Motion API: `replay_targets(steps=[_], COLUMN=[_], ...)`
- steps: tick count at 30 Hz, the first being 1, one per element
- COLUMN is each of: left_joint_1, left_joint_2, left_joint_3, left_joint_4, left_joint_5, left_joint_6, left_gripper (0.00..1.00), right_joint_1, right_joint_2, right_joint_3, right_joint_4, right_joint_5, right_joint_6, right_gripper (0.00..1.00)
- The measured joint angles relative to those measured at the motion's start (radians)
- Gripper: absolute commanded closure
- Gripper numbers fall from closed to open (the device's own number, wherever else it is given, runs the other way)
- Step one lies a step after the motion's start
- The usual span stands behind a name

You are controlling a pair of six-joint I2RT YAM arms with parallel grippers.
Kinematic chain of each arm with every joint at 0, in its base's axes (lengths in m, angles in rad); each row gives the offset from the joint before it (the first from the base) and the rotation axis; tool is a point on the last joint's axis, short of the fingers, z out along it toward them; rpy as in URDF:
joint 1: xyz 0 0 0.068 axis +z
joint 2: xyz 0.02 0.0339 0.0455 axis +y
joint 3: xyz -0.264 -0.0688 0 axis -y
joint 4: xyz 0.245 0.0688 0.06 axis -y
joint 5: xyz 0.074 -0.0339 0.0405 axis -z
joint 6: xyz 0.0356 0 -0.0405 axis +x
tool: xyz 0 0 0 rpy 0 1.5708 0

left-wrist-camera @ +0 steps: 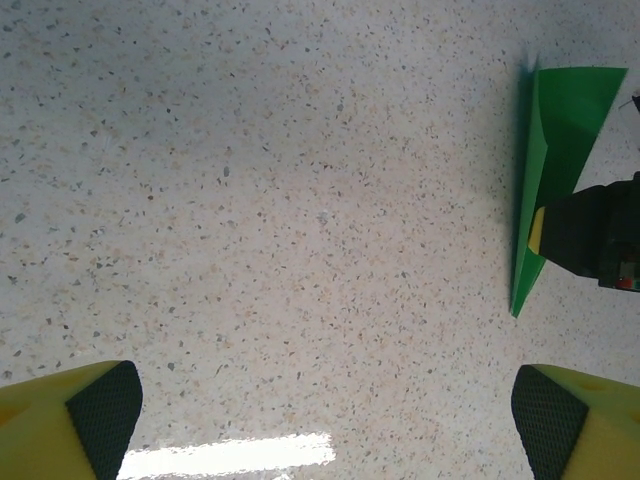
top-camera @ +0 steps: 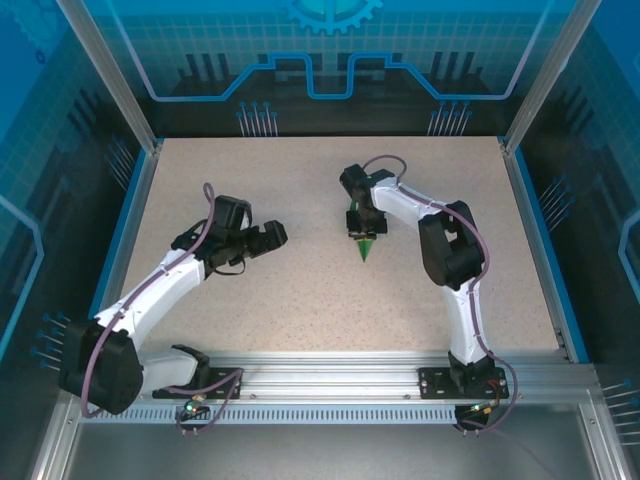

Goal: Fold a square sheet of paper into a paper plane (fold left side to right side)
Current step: Place the paper plane at the center of the table.

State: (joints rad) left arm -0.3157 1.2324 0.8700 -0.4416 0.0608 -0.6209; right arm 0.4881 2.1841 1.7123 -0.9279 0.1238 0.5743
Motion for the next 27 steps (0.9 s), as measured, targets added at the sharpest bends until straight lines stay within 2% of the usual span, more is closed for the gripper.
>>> replay_targets(steps=[15, 27], left_joint_1=[0.000, 0.000], left_joint_2=[0.011, 0.012], left_joint_3=[0.020, 0.026], left_joint_4=[-0.003, -0.014], left_joint_5=[0.008, 0.010], left_joint_6=[0.002, 0.003], left_gripper=[0.01, 0.01], right_joint_1=[0.000, 0.003], right_joint_2=[0.005, 0.002], right_joint_3=[0.000, 0.001], right_joint_4=[-0.008, -0.038], right_joint_5=[0.000, 0.008], right_joint_6=[-0.019, -0.018], right_gripper=[0.82, 0.74])
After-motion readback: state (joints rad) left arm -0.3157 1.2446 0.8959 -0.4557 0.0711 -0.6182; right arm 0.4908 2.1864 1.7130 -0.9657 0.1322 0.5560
